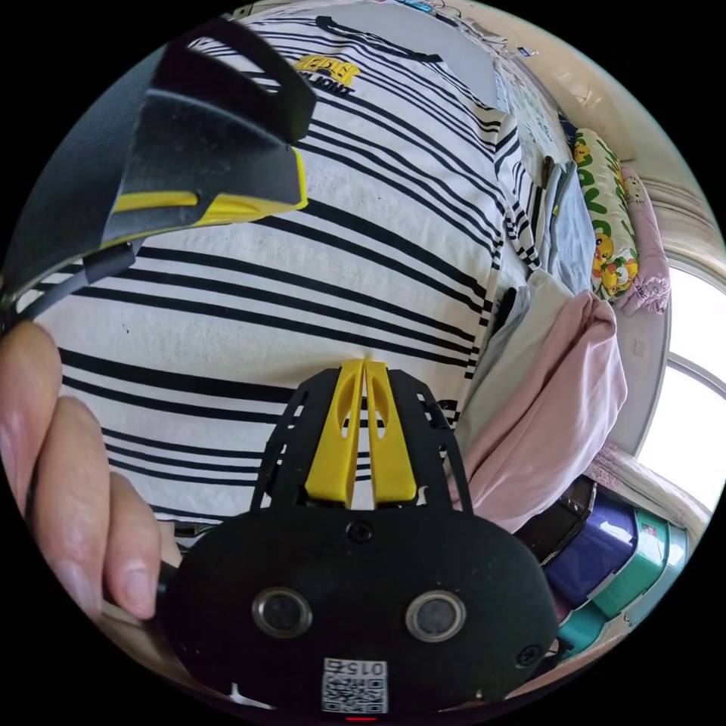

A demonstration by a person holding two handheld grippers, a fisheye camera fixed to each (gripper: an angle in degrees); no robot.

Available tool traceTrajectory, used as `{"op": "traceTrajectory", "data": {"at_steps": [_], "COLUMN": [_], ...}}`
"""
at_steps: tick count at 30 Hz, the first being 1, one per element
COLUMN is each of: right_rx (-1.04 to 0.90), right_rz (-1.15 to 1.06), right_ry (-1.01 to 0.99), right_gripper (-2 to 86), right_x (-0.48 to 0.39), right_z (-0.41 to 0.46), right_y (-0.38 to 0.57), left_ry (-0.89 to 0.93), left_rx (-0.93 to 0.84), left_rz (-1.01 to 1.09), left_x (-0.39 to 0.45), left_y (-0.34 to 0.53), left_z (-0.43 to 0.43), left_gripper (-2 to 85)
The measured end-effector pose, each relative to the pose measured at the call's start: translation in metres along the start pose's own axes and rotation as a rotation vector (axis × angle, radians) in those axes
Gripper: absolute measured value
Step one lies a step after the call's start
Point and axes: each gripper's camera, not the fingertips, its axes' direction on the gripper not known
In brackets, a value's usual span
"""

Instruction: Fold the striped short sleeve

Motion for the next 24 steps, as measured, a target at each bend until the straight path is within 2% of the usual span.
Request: {"op": "traceTrajectory", "data": {"at_steps": [8, 13, 16, 18, 19, 24], "right_rx": [0.015, 0.04, 0.023, -0.006, -0.012, 0.038], "right_rz": [0.02, 0.069, 0.117, 0.057, -0.012, -0.014], "right_ry": [-0.054, -0.178, -0.268, -0.295, -0.332, -0.609], "right_gripper": [-0.5, -0.7, -0.9, -0.9, -0.9, -1.0], "right_x": [0.0, 0.012, 0.021, 0.02, 0.022, 0.06], "right_z": [0.094, 0.174, 0.223, 0.253, 0.274, 0.365], "right_y": [0.021, 0.04, 0.047, 0.046, 0.047, 0.069], "left_ry": [-0.033, -0.086, -0.045, -0.07, -0.095, -0.132], "left_rx": [0.005, -0.009, -0.018, -0.031, -0.039, -0.01], "left_rz": [0.022, 0.113, 0.172, 0.211, 0.233, 0.362], "left_x": [-0.014, -0.001, 0.004, 0.008, 0.008, 0.009], "left_y": [-0.002, 0.0, -0.002, -0.005, -0.008, -0.028], "left_z": [0.024, 0.05, 0.067, 0.079, 0.085, 0.1], "left_gripper": [-0.9, -0.9, -0.8, -0.8, -0.7, -0.4]}}
